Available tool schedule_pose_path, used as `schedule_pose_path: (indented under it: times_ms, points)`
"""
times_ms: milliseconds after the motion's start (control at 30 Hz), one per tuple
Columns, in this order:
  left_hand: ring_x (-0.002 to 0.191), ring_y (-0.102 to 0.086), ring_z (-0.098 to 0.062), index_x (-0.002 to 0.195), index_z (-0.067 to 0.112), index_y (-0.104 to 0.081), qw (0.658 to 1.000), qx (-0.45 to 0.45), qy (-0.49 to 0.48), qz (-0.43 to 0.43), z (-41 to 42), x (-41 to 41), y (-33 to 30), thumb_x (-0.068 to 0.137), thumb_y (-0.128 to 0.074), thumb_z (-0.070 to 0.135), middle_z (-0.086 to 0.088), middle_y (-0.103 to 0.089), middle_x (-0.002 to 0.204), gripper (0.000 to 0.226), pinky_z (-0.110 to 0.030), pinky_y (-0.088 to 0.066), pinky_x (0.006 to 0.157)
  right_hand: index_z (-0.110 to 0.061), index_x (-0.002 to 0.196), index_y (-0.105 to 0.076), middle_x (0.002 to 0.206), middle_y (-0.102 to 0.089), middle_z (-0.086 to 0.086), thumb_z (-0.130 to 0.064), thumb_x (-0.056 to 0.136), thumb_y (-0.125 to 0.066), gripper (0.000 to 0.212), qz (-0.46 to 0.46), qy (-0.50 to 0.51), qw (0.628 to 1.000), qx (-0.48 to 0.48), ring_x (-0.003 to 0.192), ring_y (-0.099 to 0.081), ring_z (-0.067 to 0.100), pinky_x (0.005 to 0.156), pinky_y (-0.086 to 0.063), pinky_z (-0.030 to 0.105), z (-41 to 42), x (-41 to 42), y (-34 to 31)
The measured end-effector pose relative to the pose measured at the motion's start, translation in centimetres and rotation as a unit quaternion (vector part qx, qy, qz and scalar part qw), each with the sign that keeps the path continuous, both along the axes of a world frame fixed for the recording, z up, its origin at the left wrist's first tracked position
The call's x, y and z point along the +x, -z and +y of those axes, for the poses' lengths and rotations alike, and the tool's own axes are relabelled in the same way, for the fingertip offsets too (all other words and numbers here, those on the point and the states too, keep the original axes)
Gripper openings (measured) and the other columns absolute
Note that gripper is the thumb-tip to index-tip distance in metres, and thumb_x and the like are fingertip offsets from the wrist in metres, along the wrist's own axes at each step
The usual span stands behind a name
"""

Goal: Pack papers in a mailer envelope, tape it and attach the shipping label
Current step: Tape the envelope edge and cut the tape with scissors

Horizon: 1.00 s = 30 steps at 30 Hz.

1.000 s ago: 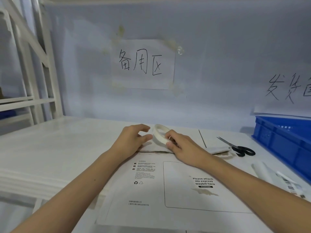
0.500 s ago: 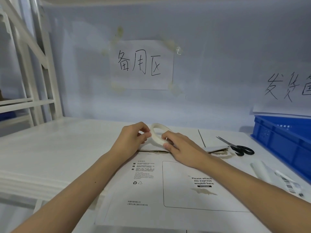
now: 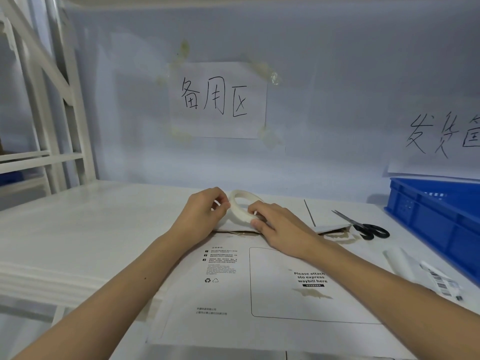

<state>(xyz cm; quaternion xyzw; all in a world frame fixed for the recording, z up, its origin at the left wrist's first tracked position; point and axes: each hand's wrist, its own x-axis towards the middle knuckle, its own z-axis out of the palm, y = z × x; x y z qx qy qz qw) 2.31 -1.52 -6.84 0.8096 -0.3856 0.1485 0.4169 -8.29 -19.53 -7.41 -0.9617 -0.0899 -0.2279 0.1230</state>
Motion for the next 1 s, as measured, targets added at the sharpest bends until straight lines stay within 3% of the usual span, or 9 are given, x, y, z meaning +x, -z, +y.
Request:
schedule_pose_path:
  times_ms: [200,367,467,533,667,733,800,900,1000]
  points:
    - [0.071,-0.055,-0.023,0.087,0.010,-0.053,1.000,-0.002,-0.023,-0.016,0.3,0.3,0.0,0.096,-0.049,0.010,-0.006,-0.064,0.089,0.010,-0.027,-0.042,0.066,-0.021,0.118,-0.051,0.095,-0.051,-0.007,-0.027,0.102,-0.041,0.020,0.005,0.005,1.000,0.000,0.094,-0.047,0.020,0.080,-0.040,0.034,0.2,-0.2,-0.1]
    - [0.069,-0.048,-0.023,0.089,0.011,-0.048,0.995,-0.060,-0.055,0.049,1.0,1.2,0.0,0.097,-0.040,0.007,-0.017,-0.064,0.091,0.012,-0.031,-0.038,0.060,-0.023,0.117,-0.051,0.100,-0.053,-0.009,-0.029,0.101,-0.040,0.021,0.000,0.012,1.000,0.000,0.095,-0.045,0.016,0.079,-0.034,0.029,0.3,-0.5,-0.2]
    - [0.074,-0.054,-0.030,0.087,0.017,-0.047,0.991,-0.091,-0.061,0.072,1.1,1.1,-0.2,0.098,-0.041,0.010,-0.015,-0.063,0.089,0.015,-0.030,-0.038,0.061,-0.018,0.099,-0.053,0.091,-0.054,-0.007,-0.030,0.098,-0.044,0.015,-0.028,0.003,0.999,0.028,0.090,-0.045,0.017,0.077,-0.038,0.032,0.2,-0.7,-0.3]
    - [0.077,-0.059,-0.028,0.085,0.022,-0.048,0.993,-0.093,-0.041,0.061,1.3,0.7,-0.3,0.100,-0.043,0.013,-0.004,-0.061,0.082,0.018,-0.027,-0.041,0.062,-0.016,0.087,-0.050,0.087,-0.051,-0.006,-0.038,0.097,-0.047,0.024,-0.044,0.018,0.997,0.062,0.087,-0.043,0.015,0.073,-0.037,0.029,0.0,-0.5,-0.2]
    - [0.062,-0.063,-0.013,0.087,0.018,-0.054,0.987,-0.126,0.024,0.095,2.1,0.0,-0.7,0.098,-0.049,0.012,-0.004,-0.065,0.078,0.013,-0.036,-0.054,0.070,-0.018,0.091,-0.058,0.120,-0.035,-0.007,-0.045,0.097,-0.047,0.031,-0.063,0.066,0.983,0.161,0.112,-0.032,0.009,0.083,-0.033,0.024,-0.7,0.2,-0.1]
    - [0.059,-0.064,-0.015,0.088,0.012,-0.056,0.981,-0.143,0.040,0.122,2.3,-0.1,-1.1,0.097,-0.051,0.009,-0.006,-0.069,0.075,0.011,-0.035,-0.055,0.069,-0.019,0.099,-0.058,0.126,-0.027,-0.002,-0.046,0.100,-0.039,0.033,-0.038,0.068,0.980,0.184,0.109,-0.042,0.016,0.084,-0.033,0.027,-0.8,0.2,0.0]
    - [0.055,-0.064,-0.017,0.088,0.009,-0.058,0.971,-0.167,0.051,0.165,2.3,-0.2,-1.4,0.097,-0.052,0.006,-0.009,-0.071,0.076,0.011,-0.034,-0.056,0.066,-0.025,0.102,-0.055,0.118,-0.035,-0.001,-0.053,0.099,-0.033,0.036,-0.018,0.081,0.982,0.168,0.092,-0.050,0.017,0.075,-0.038,0.029,-0.8,0.2,0.1]
    - [0.050,-0.062,-0.017,0.088,0.009,-0.058,0.956,-0.191,0.053,0.215,2.3,-0.5,-1.7,0.097,-0.053,0.007,-0.010,-0.074,0.079,0.010,-0.030,-0.055,0.058,-0.027,0.100,-0.047,0.092,-0.051,0.003,-0.058,0.098,-0.021,0.040,-0.018,0.120,0.989,0.080,0.088,-0.049,0.024,0.075,-0.045,0.037,-0.8,0.1,0.1]
    - [0.046,-0.059,-0.017,0.089,0.008,-0.057,0.947,-0.187,0.048,0.256,2.3,-0.6,-1.6,0.097,-0.053,0.010,-0.010,-0.075,0.082,0.009,-0.026,-0.053,0.048,-0.023,0.095,-0.041,0.064,-0.050,0.000,-0.050,0.102,-0.019,0.036,-0.028,0.127,0.992,0.003,0.072,-0.050,0.032,0.069,-0.037,0.037,-0.5,-0.1,0.0]
